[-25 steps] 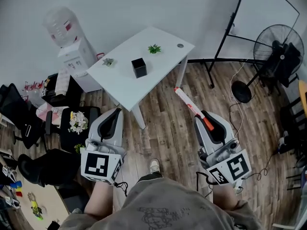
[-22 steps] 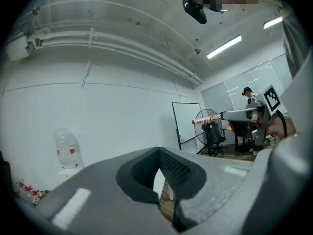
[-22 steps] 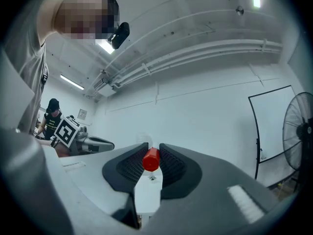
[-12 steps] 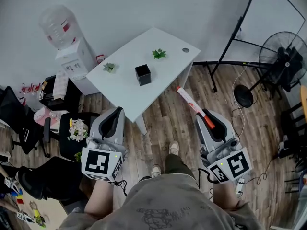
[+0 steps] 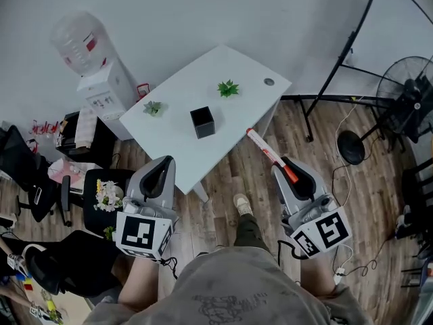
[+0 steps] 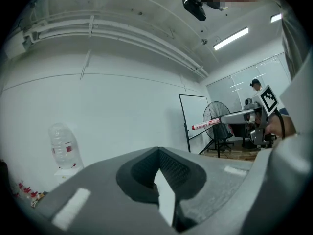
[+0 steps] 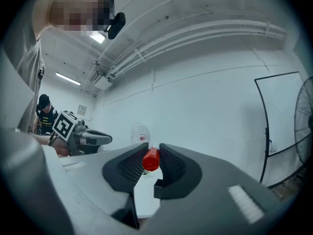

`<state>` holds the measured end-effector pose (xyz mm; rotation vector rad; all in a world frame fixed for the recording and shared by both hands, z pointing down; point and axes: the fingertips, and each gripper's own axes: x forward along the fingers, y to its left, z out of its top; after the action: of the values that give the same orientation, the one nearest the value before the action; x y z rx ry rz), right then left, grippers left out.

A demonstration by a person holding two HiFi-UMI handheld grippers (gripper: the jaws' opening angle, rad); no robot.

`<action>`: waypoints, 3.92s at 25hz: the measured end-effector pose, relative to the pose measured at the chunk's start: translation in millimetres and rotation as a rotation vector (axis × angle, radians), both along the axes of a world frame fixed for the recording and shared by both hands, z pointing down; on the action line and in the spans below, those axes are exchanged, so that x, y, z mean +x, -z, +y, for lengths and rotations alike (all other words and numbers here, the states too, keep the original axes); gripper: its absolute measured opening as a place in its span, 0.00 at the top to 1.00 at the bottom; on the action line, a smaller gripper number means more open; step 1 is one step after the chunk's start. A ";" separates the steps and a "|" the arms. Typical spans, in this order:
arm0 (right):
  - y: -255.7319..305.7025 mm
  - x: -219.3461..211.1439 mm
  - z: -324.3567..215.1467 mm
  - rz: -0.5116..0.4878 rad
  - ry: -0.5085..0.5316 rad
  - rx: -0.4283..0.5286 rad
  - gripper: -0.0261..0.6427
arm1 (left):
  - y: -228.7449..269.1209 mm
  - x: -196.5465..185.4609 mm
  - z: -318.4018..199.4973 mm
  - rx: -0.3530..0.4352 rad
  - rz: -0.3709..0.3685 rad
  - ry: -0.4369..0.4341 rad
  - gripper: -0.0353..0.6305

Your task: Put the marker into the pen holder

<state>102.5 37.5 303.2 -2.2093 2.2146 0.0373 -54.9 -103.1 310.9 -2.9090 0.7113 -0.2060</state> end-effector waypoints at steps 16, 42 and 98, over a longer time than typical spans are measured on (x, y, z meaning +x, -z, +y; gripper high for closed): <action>-23.8 141.2 -163.1 0.003 0.287 -0.120 0.81 | -20.3 134.7 -112.0 -0.051 -0.077 0.209 0.95; -52.6 112.4 -293.8 0.100 0.669 -0.240 0.81 | -25.0 97.8 -174.4 -0.092 -0.092 0.539 0.95; -317.9 52.7 -360.3 0.307 0.787 -0.986 0.71 | -205.7 43.4 -225.7 -0.486 -0.281 0.539 0.95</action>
<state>155.2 -322.8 621.1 -1.3384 3.6462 -0.9538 -11.5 -328.8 516.6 -2.9231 1.5568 -0.9408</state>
